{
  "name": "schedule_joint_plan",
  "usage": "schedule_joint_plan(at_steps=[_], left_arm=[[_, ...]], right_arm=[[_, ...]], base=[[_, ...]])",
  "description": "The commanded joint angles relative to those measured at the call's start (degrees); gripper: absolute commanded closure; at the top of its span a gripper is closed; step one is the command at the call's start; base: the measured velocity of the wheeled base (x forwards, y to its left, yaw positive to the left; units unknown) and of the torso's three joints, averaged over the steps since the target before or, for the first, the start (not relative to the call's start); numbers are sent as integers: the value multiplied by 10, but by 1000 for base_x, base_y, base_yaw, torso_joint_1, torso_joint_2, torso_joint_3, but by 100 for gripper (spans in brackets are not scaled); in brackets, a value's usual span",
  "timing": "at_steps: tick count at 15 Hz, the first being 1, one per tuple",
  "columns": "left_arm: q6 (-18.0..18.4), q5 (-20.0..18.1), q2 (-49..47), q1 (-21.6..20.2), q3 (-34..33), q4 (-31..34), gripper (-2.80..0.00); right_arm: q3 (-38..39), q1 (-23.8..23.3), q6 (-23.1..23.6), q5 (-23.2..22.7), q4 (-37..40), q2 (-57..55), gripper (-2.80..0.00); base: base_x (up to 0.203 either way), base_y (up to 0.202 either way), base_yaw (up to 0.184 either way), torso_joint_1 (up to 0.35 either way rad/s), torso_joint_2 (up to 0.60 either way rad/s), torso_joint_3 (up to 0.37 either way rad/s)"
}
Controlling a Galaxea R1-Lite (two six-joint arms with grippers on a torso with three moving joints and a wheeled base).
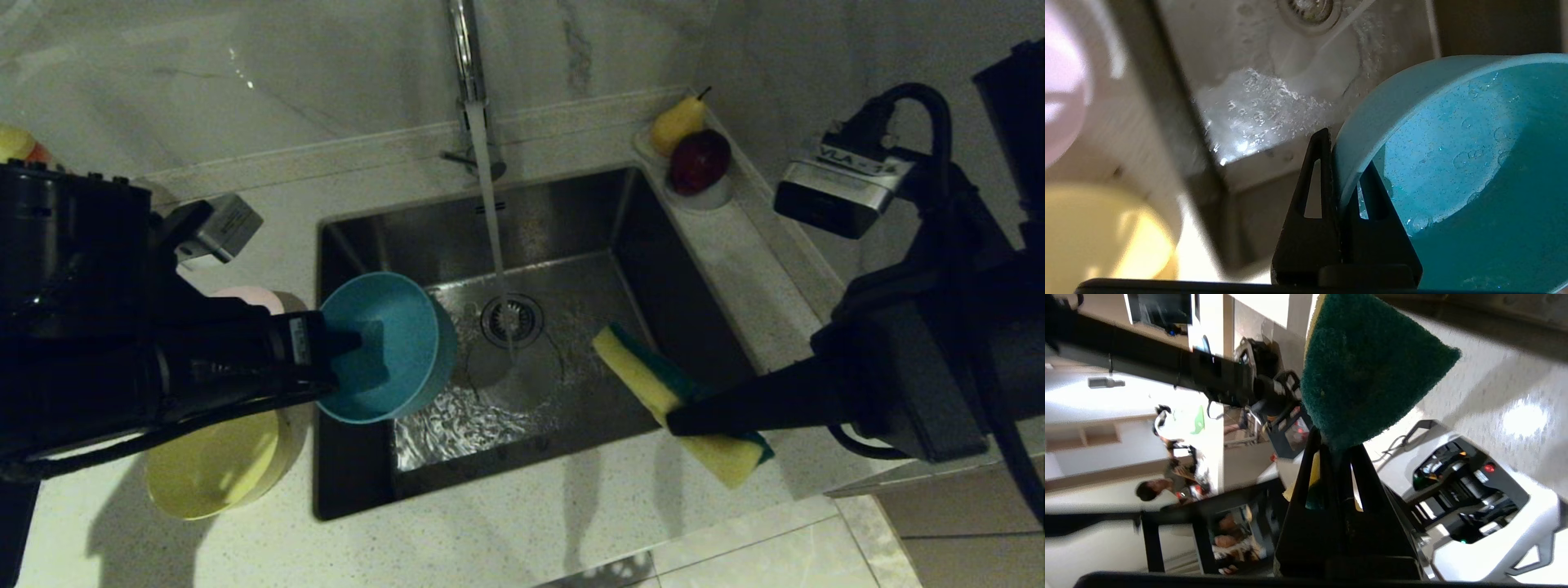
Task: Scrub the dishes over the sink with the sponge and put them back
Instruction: Wash the bowl, then wipe the bowl
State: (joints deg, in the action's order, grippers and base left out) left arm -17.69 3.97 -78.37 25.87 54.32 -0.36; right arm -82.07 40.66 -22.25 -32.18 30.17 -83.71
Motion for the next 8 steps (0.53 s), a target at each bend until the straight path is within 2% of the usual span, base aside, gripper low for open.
schedule_joint_plan(at_steps=[1, 5, 8], left_arm=[[-1, 12, -38, 25, 39, -1, 0], [23, 122, -75, 106, 57, -4, 0], [36, 193, -96, 148, 56, -27, 0]], right_arm=[[-38, 2, -19, -3, 2, -56, 0], [-96, 8, -58, -3, 2, -93, 0], [-122, 20, -75, -2, 3, -110, 0]], base=[[0, 0, 0, 0, 0, 0], [0, 0, 0, 0, 0, 0], [0, 0, 0, 0, 0, 0]])
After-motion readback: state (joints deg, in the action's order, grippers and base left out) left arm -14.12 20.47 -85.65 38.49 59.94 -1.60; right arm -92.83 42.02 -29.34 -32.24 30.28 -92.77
